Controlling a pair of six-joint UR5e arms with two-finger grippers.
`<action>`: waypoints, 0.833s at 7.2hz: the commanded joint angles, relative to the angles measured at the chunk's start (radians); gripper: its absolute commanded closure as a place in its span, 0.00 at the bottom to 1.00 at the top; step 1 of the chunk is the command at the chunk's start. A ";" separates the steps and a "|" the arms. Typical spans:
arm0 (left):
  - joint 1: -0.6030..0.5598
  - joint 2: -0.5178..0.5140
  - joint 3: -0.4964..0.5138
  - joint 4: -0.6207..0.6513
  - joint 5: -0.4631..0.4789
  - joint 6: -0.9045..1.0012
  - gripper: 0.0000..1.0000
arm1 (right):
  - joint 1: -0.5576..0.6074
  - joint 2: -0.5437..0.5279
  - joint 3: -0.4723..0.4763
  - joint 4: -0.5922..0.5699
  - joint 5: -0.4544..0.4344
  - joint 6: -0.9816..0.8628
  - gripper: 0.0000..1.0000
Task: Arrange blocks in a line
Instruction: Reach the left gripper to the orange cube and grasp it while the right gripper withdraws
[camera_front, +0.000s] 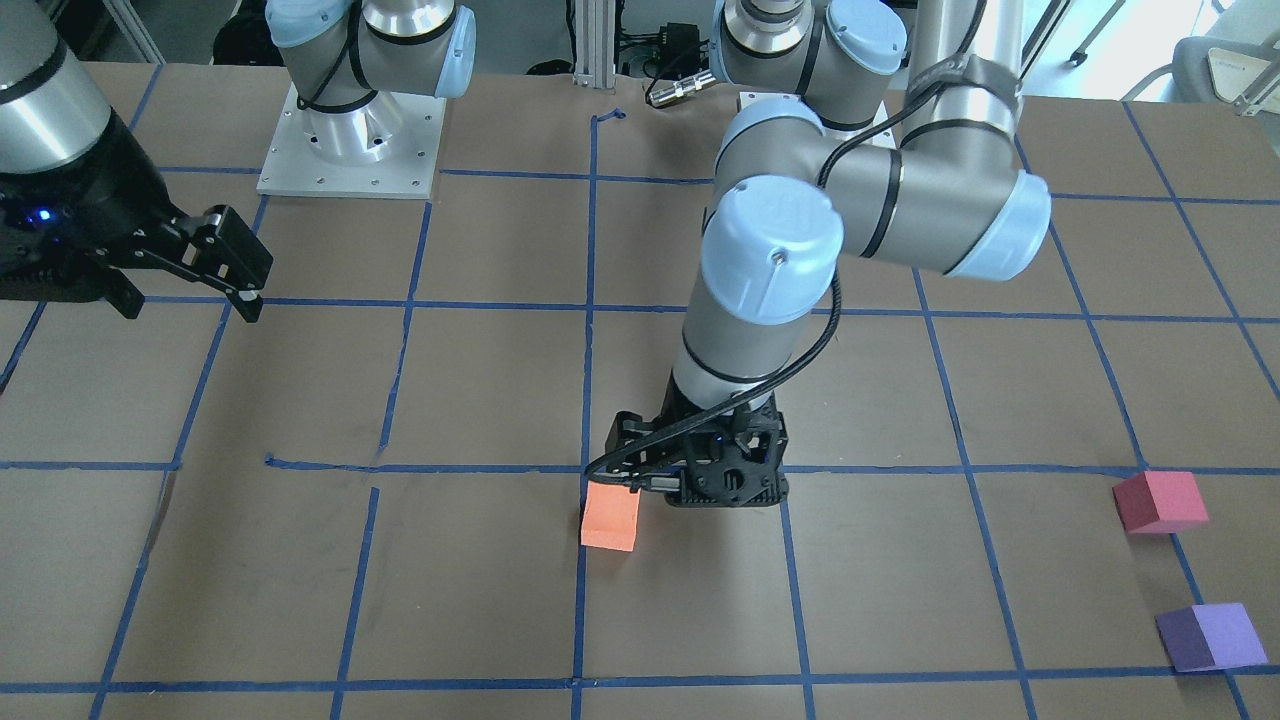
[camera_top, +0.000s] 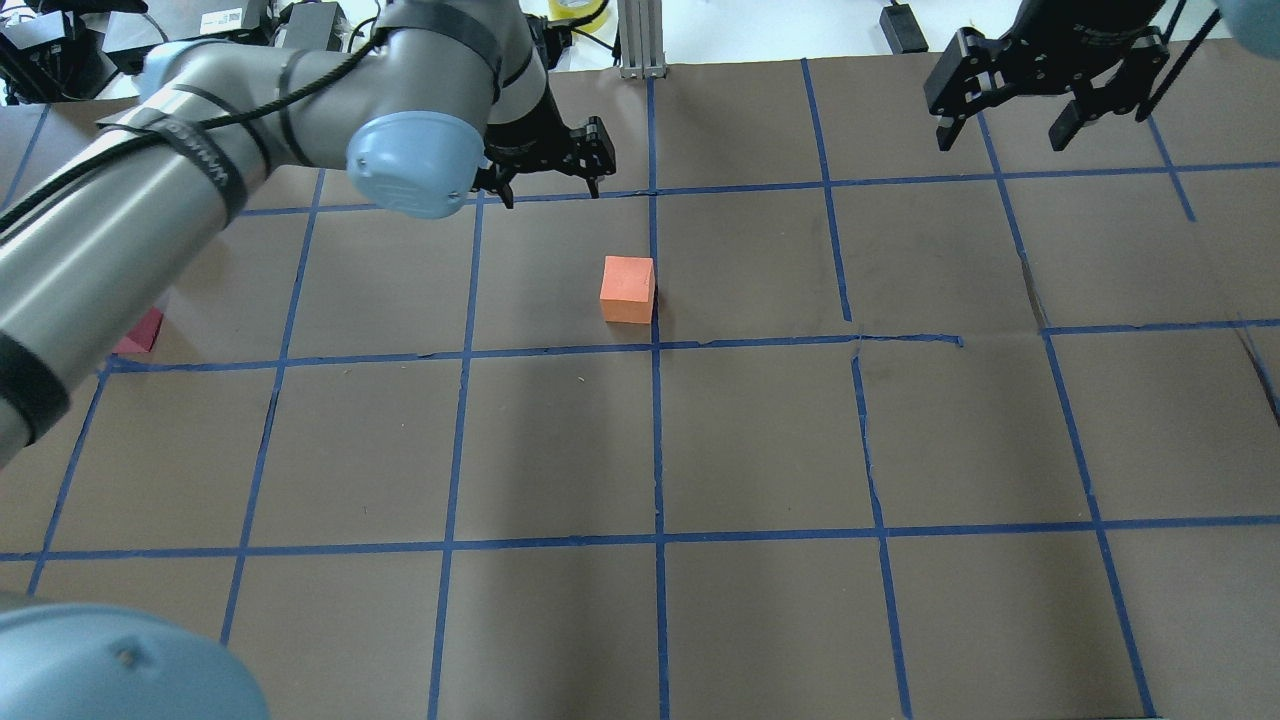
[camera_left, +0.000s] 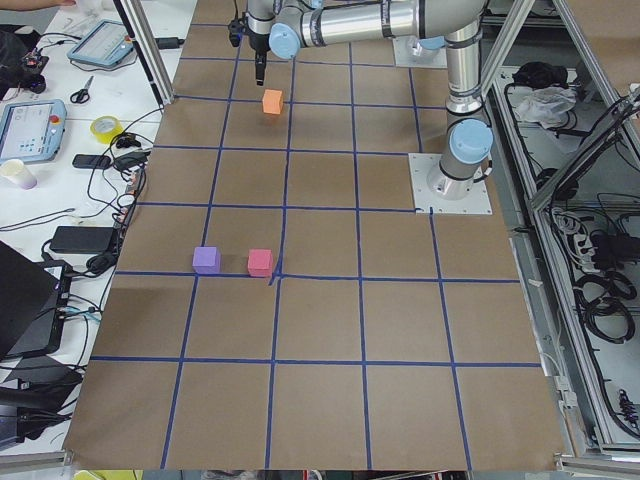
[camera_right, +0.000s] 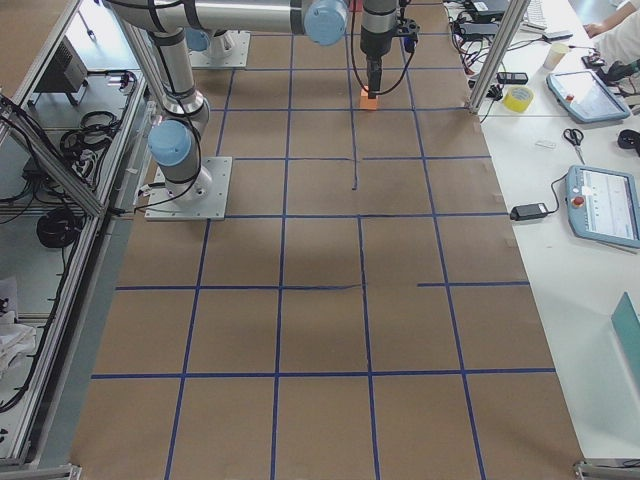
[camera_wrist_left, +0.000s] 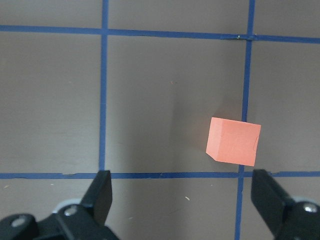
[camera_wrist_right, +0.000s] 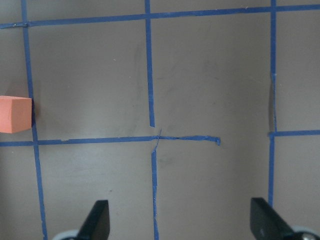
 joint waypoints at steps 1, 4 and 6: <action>-0.068 -0.152 0.037 0.079 0.013 -0.010 0.00 | 0.076 -0.011 -0.007 0.020 -0.098 0.025 0.00; -0.080 -0.209 0.042 0.096 0.015 0.035 0.00 | 0.173 -0.014 0.006 0.014 -0.124 0.083 0.00; -0.079 -0.211 0.034 0.067 0.015 0.070 0.00 | 0.161 -0.011 0.013 0.020 -0.128 0.080 0.00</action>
